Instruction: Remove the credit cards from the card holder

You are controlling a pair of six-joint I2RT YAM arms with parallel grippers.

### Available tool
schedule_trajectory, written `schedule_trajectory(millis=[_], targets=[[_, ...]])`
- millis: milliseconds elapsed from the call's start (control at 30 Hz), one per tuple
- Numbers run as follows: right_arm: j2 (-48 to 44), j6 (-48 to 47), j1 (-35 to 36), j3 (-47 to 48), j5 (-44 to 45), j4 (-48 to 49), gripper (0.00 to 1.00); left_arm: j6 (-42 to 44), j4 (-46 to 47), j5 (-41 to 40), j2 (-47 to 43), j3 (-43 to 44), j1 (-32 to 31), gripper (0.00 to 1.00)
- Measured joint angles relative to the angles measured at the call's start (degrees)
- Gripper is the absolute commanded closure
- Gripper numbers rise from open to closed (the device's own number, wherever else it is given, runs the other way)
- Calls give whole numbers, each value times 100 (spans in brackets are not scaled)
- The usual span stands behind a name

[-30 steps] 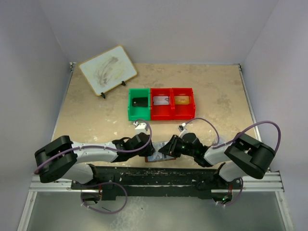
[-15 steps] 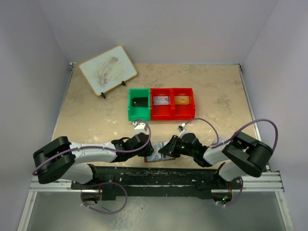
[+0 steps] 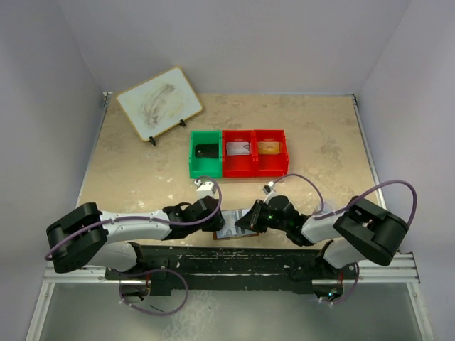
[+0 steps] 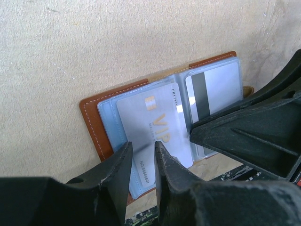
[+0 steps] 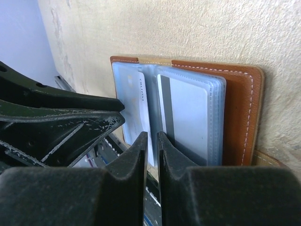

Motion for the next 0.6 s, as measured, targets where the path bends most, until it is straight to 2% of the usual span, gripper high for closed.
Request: schedule_trajectory(millis=[367,600], targets=[[-175,-37,0,55,20,-247,100,2,-98,-2,-63,-7,0,77],[-223,-118,0,170,17,-328,100,-4,-79,-26,-157,-105,0,77]])
